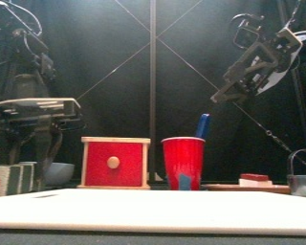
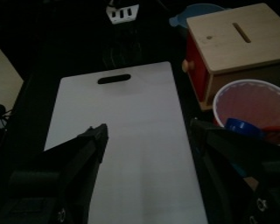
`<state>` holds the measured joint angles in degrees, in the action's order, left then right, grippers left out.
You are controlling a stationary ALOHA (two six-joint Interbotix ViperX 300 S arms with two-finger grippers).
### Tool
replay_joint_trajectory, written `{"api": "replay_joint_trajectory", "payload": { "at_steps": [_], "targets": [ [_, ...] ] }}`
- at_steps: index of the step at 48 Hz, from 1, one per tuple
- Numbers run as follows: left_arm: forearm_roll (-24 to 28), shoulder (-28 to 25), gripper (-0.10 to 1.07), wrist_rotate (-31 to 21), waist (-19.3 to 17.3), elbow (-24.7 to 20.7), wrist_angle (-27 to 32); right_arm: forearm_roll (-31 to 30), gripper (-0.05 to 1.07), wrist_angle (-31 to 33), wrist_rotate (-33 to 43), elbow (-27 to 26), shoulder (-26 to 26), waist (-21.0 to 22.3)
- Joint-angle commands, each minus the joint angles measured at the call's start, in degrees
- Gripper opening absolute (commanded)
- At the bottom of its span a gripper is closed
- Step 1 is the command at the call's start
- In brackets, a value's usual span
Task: Place sushi roll on cutting board
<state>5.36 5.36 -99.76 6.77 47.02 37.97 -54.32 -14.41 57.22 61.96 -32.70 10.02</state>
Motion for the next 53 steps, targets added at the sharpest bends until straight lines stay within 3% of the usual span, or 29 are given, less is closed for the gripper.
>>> {"api": "replay_joint_trajectory", "payload": {
  "at_steps": [1, 17, 47, 53],
  "targets": [
    [0.8, 1.1, 0.54, 0.0, 0.1, -2.8, 0.3, 0.0, 1.04, -0.2, 0.0, -0.4, -0.6, 0.1],
    [0.2, -1.3, 0.53, 0.3, -0.3, -11.5, 0.2, -0.1, 1.04, -0.2, -0.1, 0.0, -0.6, 0.3],
    [-1.1, -21.2, 0.53, 2.7, -2.6, -34.8, -0.9, -3.8, 1.04, -0.2, -0.1, 1.3, -0.7, 0.4],
    [-1.8, -22.8, 0.53, 3.2, -3.3, -36.7, -0.7, -3.7, 1.04, -0.2, -0.1, 1.8, -0.7, 0.4]
  ]
}}
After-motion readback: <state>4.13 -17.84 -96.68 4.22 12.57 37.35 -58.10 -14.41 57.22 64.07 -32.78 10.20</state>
